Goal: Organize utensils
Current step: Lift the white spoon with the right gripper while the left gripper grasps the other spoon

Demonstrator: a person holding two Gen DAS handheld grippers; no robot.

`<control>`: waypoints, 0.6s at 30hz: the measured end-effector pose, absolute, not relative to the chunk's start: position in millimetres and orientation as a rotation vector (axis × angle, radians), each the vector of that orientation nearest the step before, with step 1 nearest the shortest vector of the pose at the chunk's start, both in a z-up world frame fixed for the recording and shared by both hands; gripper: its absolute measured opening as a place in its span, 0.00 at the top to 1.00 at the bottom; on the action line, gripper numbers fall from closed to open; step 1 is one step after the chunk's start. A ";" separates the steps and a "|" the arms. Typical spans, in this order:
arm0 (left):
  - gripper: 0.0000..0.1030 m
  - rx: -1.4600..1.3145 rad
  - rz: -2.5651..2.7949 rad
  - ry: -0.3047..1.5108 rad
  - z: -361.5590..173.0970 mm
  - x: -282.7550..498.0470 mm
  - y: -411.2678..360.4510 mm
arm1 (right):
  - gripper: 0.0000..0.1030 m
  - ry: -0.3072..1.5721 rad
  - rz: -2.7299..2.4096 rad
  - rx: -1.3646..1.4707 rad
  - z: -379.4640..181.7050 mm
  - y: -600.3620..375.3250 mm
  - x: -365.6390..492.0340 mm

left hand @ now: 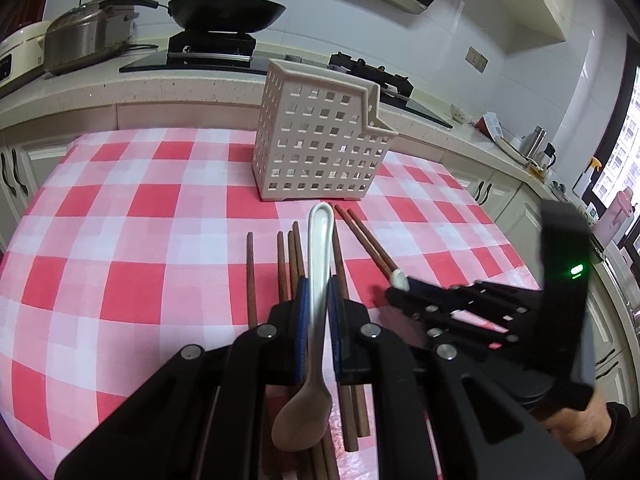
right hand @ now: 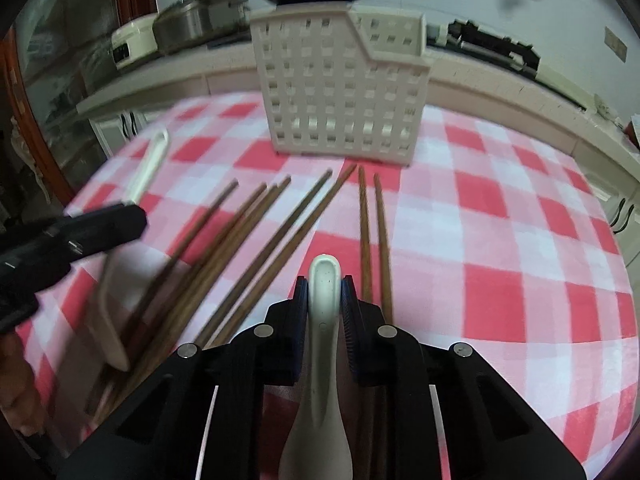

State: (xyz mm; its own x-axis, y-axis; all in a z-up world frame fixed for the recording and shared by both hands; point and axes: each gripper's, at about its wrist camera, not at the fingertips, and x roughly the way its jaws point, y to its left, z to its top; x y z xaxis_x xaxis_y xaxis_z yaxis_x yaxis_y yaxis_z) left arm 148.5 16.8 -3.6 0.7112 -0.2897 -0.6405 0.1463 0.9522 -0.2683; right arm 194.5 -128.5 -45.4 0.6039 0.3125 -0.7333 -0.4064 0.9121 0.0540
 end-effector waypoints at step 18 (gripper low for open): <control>1.00 -0.188 -0.285 0.695 26.4 131.8 -2.4 | 0.82 0.642 0.435 -0.034 22.5 -176.8 142.1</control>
